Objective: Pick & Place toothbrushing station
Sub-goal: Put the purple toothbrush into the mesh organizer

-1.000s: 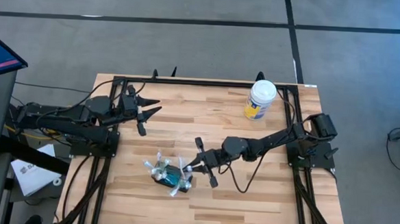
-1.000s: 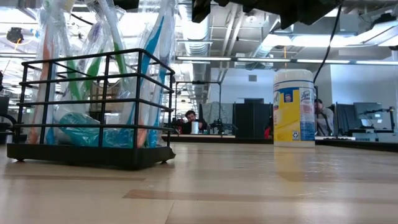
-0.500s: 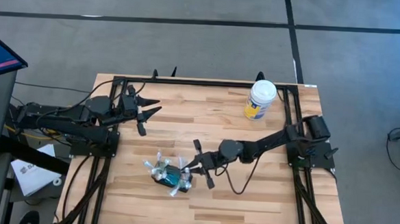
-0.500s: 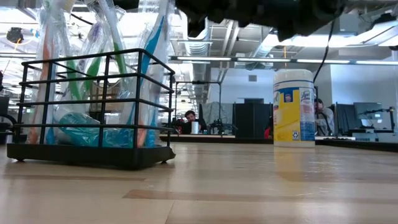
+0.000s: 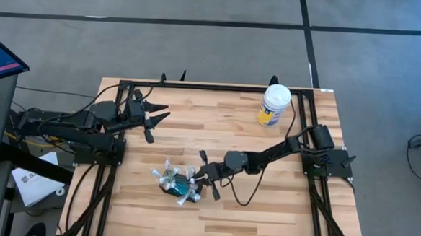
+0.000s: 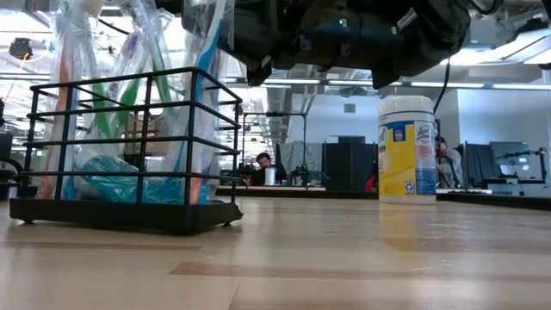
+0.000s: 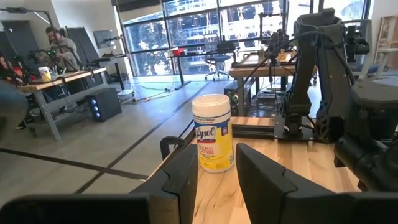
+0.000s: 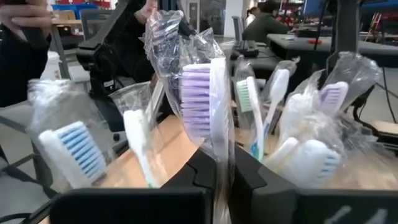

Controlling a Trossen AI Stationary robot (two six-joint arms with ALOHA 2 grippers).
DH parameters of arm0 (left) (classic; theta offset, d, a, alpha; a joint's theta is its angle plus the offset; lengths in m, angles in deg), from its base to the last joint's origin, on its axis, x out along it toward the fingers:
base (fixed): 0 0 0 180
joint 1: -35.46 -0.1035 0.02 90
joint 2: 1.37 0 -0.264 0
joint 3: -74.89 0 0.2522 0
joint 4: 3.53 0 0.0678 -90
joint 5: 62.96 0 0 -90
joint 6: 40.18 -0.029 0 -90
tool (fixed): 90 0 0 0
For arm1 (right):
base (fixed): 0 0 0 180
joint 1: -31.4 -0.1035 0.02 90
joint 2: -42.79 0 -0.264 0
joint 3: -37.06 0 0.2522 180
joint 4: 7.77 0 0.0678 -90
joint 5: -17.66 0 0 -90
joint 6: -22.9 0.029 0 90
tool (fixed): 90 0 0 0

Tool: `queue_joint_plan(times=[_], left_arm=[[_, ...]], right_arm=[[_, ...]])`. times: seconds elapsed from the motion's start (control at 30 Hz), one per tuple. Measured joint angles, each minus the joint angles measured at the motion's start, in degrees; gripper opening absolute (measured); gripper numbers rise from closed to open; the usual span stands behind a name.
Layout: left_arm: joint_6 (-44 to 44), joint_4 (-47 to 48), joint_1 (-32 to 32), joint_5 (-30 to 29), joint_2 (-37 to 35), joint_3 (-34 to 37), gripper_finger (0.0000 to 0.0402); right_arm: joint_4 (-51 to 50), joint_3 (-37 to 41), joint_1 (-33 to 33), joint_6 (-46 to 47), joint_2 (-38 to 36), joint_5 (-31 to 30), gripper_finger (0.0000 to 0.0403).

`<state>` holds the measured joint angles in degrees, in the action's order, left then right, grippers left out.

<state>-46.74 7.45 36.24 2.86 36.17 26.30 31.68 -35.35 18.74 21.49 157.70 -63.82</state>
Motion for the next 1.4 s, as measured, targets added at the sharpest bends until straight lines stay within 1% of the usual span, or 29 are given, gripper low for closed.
queue_joint_plan(times=[0.17,0.33,0.5,0.67,0.77,0.83,1.03,1.4], left_arm=[[0.00,0.02,0.00,0.02,0.00,0.00,0.0104],[0.00,0.11,0.00,0.02,0.00,0.00,0.0104],[0.00,0.20,0.00,0.01,0.00,0.00,0.0104],[0.00,0.26,0.00,0.00,0.00,0.00,0.0104],[0.00,0.24,0.00,0.01,0.00,0.00,0.0104],[0.00,0.24,0.00,0.01,0.02,0.00,0.0104],[0.00,0.24,0.00,0.00,0.01,0.00,0.0104],[-0.02,0.25,0.00,0.00,0.00,0.00,0.0104]], right_arm=[[-0.44,0.00,0.00,0.11,0.00,-0.02,0.0019],[-1.29,0.00,0.00,0.03,0.00,0.13,0.0006],[-0.79,-0.04,0.02,0.11,0.98,0.13,0.0022],[-1.23,0.00,0.03,0.85,1.68,0.17,0.0009],[-1.52,0.00,0.04,1.00,1.70,0.22,0.0010],[-1.47,0.00,0.02,1.00,1.70,0.22,0.0020],[-1.96,0.02,0.02,1.46,1.18,0.37,0.0068],[-2.19,0.02,0.02,1.90,1.11,0.61,0.0124]])
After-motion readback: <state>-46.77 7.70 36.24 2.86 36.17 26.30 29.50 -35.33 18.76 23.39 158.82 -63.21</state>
